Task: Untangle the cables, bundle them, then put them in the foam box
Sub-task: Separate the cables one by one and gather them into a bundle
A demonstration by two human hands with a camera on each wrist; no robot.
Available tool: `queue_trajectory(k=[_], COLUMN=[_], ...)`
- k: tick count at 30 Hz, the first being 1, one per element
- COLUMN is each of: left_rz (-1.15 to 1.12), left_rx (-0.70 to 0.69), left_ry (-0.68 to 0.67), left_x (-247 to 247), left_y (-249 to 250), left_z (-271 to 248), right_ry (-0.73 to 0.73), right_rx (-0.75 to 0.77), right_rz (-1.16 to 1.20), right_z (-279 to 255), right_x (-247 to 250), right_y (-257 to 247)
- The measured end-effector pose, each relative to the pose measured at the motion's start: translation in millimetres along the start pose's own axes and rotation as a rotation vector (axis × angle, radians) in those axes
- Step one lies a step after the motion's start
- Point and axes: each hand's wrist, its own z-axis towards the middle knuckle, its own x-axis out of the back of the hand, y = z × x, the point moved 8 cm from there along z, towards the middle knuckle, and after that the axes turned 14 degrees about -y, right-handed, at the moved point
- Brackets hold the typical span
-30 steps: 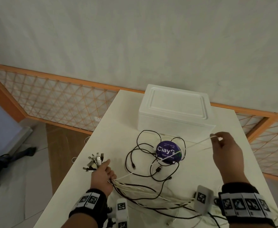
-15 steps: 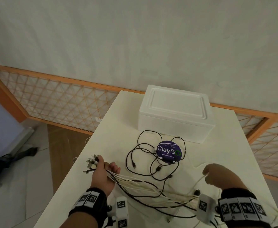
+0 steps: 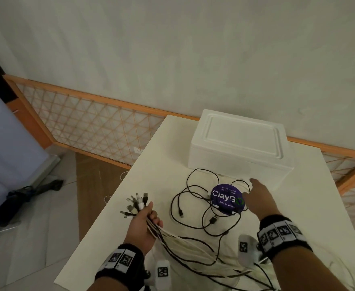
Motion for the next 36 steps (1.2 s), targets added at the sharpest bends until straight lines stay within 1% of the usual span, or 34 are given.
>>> queue_trajectory(k=[2, 3, 4, 5, 7, 8, 9, 10, 12, 14, 16, 19, 21, 23, 27, 29, 32, 34, 36], left_rz=[-0.008, -0.015, -0.022, -0.028, -0.025, -0.018, -0.01, -0.003, 0.007, 0.032, 0.04, 0.024, 0.051, 0.068, 0.159, 0.155, 0.038, -0.063, -0.148], left_rx=[0.009, 0.011, 0.013, 0.016, 0.019, 0.015, 0.01, 0.005, 0.001, 0.004, 0.005, -0.007, -0.012, -0.02, -0.044, -0.043, -0.029, 0.002, 0.02], left_ry=[-0.015, -0.025, -0.04, -0.056, -0.055, -0.043, -0.031, -0.022, 0.006, 0.029, 0.012, -0.038, -0.057, -0.049, 0.054, 0.058, 0.055, 0.042, 0.009], left_x=[-2.7, -5.1, -7.6, -11.1, -14.2, -14.3, -14.2, -14.8, -15.1, -16.2, -23.4, -36.1, -41.9, -43.4, -36.2, -36.4, -36.6, -38.7, -43.5], left_y=[0.2, 0.8, 1.7, 2.5, 4.1, 4.6, 4.9, 4.9, 3.1, -0.1, -2.8, -3.0, -1.8, -1.1, 2.1, 1.0, -1.0, -3.5, -4.6], left_z=[0.7, 0.9, 0.8, -0.1, -0.6, -0.1, 1.2, 2.5, 6.0, 8.7, 7.8, 6.5, 6.2, 5.3, 1.0, 1.1, 1.8, -0.1, -4.1], right_ry=[-0.093, -0.123, -0.147, -0.149, -0.078, -0.055, -0.059, -0.09, -0.179, -0.236, -0.28, -0.448, -0.516, -0.526, -0.543, -0.559, -0.558, -0.516, -0.471], right_rx=[-0.077, -0.062, -0.004, 0.065, 0.167, 0.224, 0.291, 0.359, 0.463, 0.525, 0.584, 0.642, 0.658, 0.67, 0.653, 0.66, 0.628, 0.598, 0.585], right_rz=[-0.101, -0.066, 0.058, 0.284, 0.729, 0.873, 0.96, 0.99, 0.898, 0.725, 0.505, 0.174, 0.063, 0.037, 0.051, 0.047, 0.064, 0.075, 0.039], right_z=[18.9, 23.4, 25.2, 23.4, 10.4, 0.5, -11.1, -22.9, -44.5, -61.5, -74.5, -97.0, -111.7, -118.5, -117.1, -120.9, -120.6, -116.1, -112.8], right_x=[-21.5, -26.0, -28.0, -25.7, -8.3, -0.5, 4.7, 6.6, -0.9, -18.4, -42.0, -90.0, -114.2, -125.2, -128.1, -128.7, -130.5, -128.6, -126.1], right_y=[14.0, 13.4, 7.8, 0.8, -13.0, -22.7, -35.5, -50.6, -79.9, -104.3, -121.4, -138.8, -144.4, -144.9, -139.5, -139.5, -135.3, -130.8, -126.6])
